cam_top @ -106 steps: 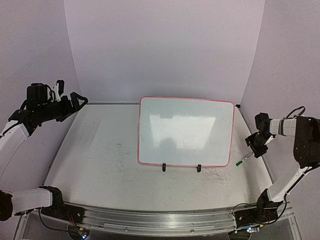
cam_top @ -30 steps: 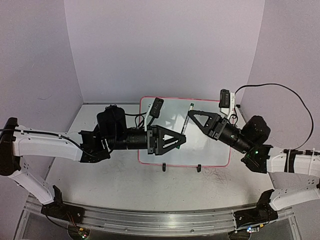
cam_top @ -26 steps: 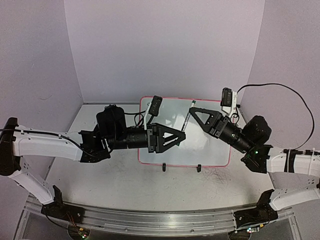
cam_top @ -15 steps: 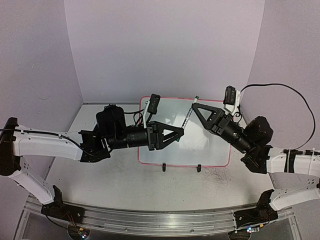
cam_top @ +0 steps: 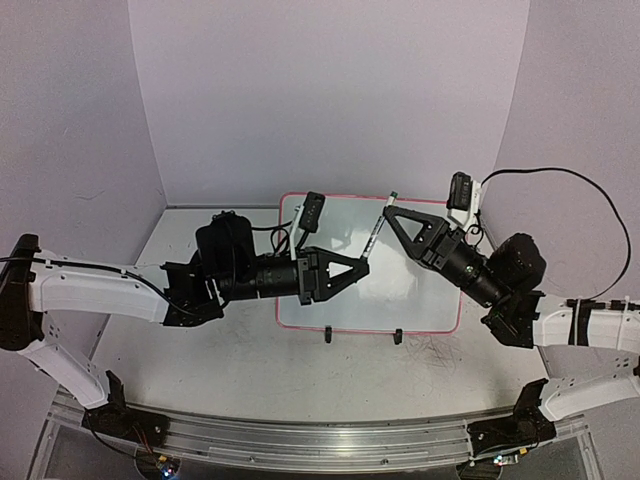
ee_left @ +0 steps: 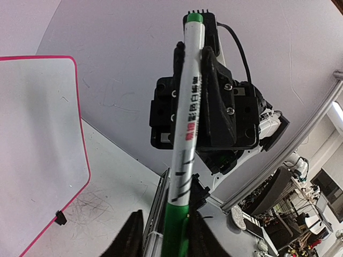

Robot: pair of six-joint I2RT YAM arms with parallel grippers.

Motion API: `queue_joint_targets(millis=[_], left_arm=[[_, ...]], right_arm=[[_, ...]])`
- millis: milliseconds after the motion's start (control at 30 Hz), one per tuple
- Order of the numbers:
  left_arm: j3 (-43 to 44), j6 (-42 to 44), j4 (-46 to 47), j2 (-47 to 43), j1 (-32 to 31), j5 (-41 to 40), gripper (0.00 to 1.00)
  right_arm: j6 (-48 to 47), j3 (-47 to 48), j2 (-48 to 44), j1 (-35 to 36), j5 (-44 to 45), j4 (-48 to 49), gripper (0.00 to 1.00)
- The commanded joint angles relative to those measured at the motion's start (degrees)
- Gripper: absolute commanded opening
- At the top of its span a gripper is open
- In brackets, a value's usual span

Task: Write a sentence on the whiteboard
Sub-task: Pass from the right arm to the left

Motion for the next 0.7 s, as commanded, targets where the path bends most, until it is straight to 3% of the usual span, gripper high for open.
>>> queue_joint_targets(millis=[0,100,233,367,533,667], left_arm=[[1.2,2.6,0.4,-1.4,0.3,-0.6,0.16],[1.8,7.9,-4.9,-2.7,0.3,0.2,0.04],[3.5,21.0,-21.7,-6.2,0.3,-1.6,0.0],[7.6,30.7,-39.8,-9.1,0.3,-9.5,0.0],[7.2,36.3,-44.2,-13.3,0.3,-7.3,0.0],[10.3,38.8,-48.4,-11.9,0.3,-3.7,0.0]], right_arm=[[0.8,1.2,-1.0,0.6,-0.6,2.8,0.0],[-1.6,1.9,-3.0,0.6,-0.2,-4.5,0.12],[-9.0,7.1,-6.9,0.6,3.8,-29.4,0.37],[-15.8,11.6,-9.8,0.4,6.5,-46.9,0.95],[-25.1,15.3,-11.9,0.5,7.0,-57.7,0.98],[-25.4,25.1,-4.5,0.4,-2.9,-67.0,0.98]])
